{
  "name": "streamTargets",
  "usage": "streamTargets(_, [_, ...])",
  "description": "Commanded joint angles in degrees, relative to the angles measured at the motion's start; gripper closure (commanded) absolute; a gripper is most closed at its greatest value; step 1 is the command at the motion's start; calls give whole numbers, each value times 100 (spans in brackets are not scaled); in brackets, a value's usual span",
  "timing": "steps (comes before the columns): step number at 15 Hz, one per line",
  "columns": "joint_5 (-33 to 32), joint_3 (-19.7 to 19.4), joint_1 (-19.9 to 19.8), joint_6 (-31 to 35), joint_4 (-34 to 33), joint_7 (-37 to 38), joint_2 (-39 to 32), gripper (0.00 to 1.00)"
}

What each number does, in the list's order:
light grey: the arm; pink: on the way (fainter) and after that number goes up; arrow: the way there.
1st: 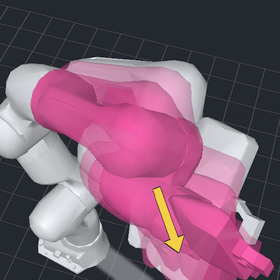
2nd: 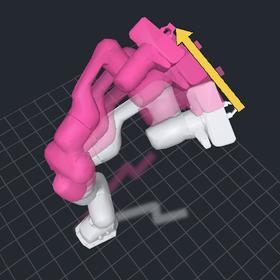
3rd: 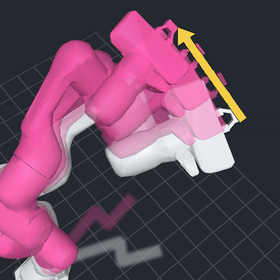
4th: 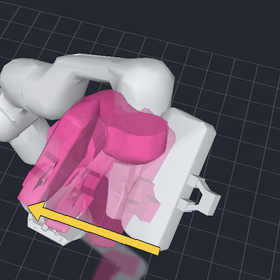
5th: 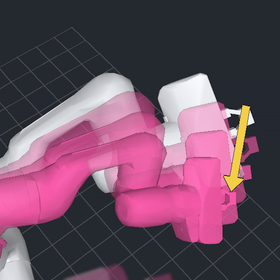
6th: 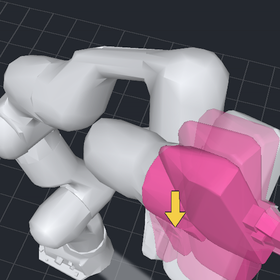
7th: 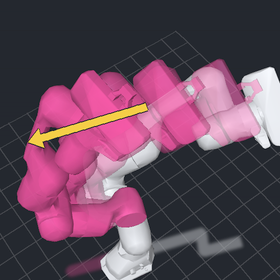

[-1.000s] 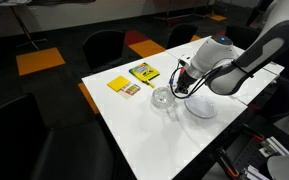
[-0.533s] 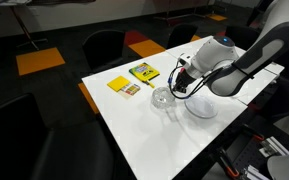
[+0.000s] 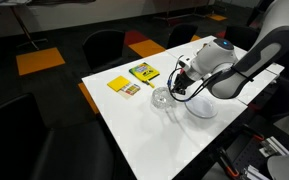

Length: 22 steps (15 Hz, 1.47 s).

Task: Cover the glass jar with the glass lid

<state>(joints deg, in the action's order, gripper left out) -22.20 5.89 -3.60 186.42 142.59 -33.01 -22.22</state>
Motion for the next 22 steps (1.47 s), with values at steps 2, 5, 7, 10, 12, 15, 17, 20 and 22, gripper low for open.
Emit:
streamTargets(2, [-242,103,-176,319,35,71,-134,100])
streamTargets(5, [-307,96,-181,401,38,93,-174,100])
streamTargets(7, [-330,74,-166,429,45,105,-169,100])
streamTargets(10, [-333,-64,-29,302,60,128,-61,100])
streamTargets(12, [-332,-64,-32,108,96,139,88,100])
streamTargets(15, [-248,372,-433,-338,200,10,396,100])
streamTargets(17, [-170,1050,-1049,-550,261,-112,541,100])
streamTargets(20, [117,2235,-2080,-912,281,-362,745,100])
streamTargets(22, [325,2863,-2630,-1154,274,-560,922,100])
